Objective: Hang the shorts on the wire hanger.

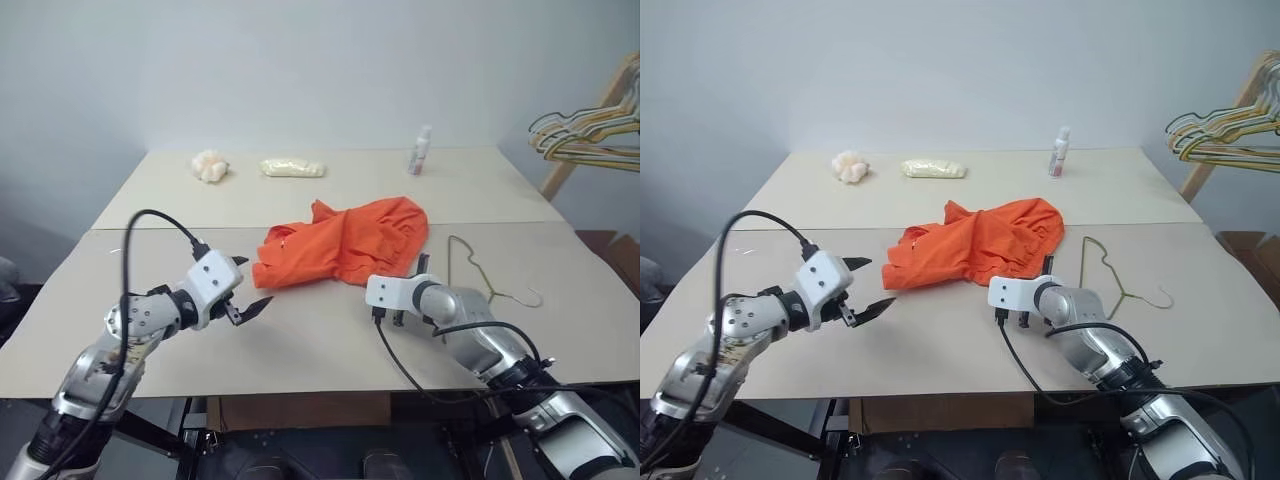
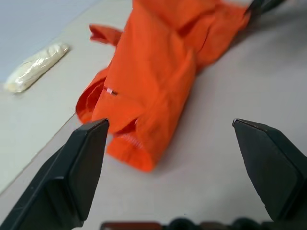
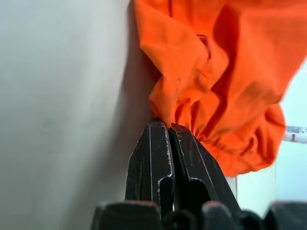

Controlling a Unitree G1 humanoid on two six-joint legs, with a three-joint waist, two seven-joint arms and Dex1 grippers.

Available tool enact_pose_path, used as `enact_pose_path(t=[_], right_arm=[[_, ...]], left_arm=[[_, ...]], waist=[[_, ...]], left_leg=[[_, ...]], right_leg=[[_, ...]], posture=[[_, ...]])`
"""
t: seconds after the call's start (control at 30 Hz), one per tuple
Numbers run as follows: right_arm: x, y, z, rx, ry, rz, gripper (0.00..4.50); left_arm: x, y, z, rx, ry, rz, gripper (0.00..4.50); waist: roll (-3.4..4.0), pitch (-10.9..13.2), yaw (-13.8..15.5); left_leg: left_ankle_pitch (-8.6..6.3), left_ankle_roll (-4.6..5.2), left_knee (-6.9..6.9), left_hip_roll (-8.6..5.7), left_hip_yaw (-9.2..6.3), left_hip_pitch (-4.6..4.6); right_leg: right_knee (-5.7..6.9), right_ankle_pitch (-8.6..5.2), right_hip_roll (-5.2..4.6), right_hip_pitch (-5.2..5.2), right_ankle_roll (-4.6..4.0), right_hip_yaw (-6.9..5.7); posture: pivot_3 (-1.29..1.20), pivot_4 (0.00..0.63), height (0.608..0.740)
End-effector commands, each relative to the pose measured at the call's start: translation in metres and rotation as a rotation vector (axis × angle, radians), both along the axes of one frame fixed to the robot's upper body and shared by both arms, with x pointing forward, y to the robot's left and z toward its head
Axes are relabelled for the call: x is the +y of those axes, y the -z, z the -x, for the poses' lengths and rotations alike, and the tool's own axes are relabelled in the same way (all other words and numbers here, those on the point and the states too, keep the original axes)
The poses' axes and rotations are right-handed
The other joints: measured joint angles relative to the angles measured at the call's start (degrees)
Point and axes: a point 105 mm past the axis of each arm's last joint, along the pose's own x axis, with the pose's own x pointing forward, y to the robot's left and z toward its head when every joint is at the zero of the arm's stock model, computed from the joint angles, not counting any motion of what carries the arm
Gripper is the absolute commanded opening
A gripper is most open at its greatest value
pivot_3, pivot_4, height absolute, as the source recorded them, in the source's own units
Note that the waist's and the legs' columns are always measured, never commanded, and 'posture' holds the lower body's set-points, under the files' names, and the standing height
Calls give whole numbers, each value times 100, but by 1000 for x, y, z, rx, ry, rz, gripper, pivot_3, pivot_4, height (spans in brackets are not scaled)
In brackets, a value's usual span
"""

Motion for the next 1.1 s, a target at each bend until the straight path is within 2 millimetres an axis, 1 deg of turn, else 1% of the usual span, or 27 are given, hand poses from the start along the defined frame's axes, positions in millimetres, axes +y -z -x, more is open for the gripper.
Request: enact_pose_path(t=[0.03,0.1,0.23,0.3,0.4,0.57,0.7,0.77,0.8,0.87,0.93,0.97,1.0,1.03,1.07,1.1], right_arm=[[3,-26,8,-51,-53,-32,32],[3,-31,13,-52,-64,-34,32],[5,-36,17,-54,-70,-50,32],[5,-38,18,-56,-68,-57,32],[4,-40,19,-64,-60,-67,0],[-1,-42,21,-69,-41,-76,0],[-7,-42,25,-64,-39,-76,0],[-12,-43,28,-60,-54,-68,0],[-14,-45,31,-60,-74,-65,0],[-21,-49,36,-50,-113,-66,0],[-24,-56,46,-45,-217,-59,0],[-25,-59,54,-32,-293,-59,0],[-26,-61,61,-18,-359,-60,0],[-30,-63,70,26,-412,-62,0],[-33,-64,75,62,-444,-62,0],[-37,-66,78,92,-457,-69,0]], left_arm=[[-2,3,-20,-125,-9,-115,4500],[-5,11,-31,-130,-18,-133,4500],[-15,31,-45,-123,60,-227,4500],[-15,38,-54,-121,68,-271,4500],[-14,40,-69,-152,63,-331,3874],[-13,29,-84,-200,58,-343,2171],[-5,22,-83,-198,80,-350,834],[3,16,-78,-188,105,-366,137],[9,15,-73,-162,133,-388,36],[23,12,-59,-103,193,-432,36],[41,10,-35,11,278,-491,36],[50,6,-22,59,309,-513,36],[56,3,-13,95,328,-526,36],[62,0,1,145,374,-527,36],[64,-3,13,188,415,-516,36],[65,-8,26,256,441,-471,36]], waist=[[0,0,-16],[-1,-1,-42],[-2,-1,-153],[-2,-2,-196],[-3,-2,-296],[-4,-2,-451],[-4,-3,-553],[-4,-3,-621],[-4,-2,-635],[-3,-2,-699],[-2,-2,-770],[-1,-1,-807],[-1,-1,-815],[-1,-1,-820],[1,0,-819],[1,1,-810]], left_leg=[[0,0,0,2,0,0],[0,1,2,2,2,-10],[0,1,6,1,0,-28],[1,2,8,0,0,-33],[1,2,10,-1,-2,-35],[1,3,12,-3,-6,-45],[1,4,14,-4,-7,-46],[1,4,14,-3,-9,-46],[1,4,14,-3,-9,-46],[0,4,12,-2,-9,-47],[0,4,8,1,-9,-46],[0,5,9,2,-9,-47],[0,5,7,4,-9,-46],[-1,6,6,6,-9,-40],[-1,6,8,6,-9,-40],[-2,7,8,7,-9,-36]], right_leg=[[1,0,1,1,0,0],[5,0,-1,2,0,2],[10,0,-1,-2,1,1],[10,0,-1,-4,1,0],[11,1,-2,-5,2,-1],[13,1,-5,-9,3,-4],[16,1,-6,-10,4,-5],[17,1,-6,-10,4,-5],[18,1,-6,-10,4,-5],[18,1,-7,-13,4,-5],[19,0,-7,-14,5,-4],[19,0,-7,-15,5,-4],[19,0,-8,-14,5,-2],[18,0,-7,-10,5,-3],[17,0,-8,-7,5,-3],[16,0,-8,-3,5,-3]], posture=[[-180,0,740],[-195,0,740],[-209,0,740],[-217,0,740],[-230,0,740],[-241,0,740],[-241,0,740],[-241,0,740],[-238,0,740],[-235,0,740],[-231,0,740],[-228,0,740],[-224,0,740],[-222,0,740],[-214,0,740],[-212,0,740]])
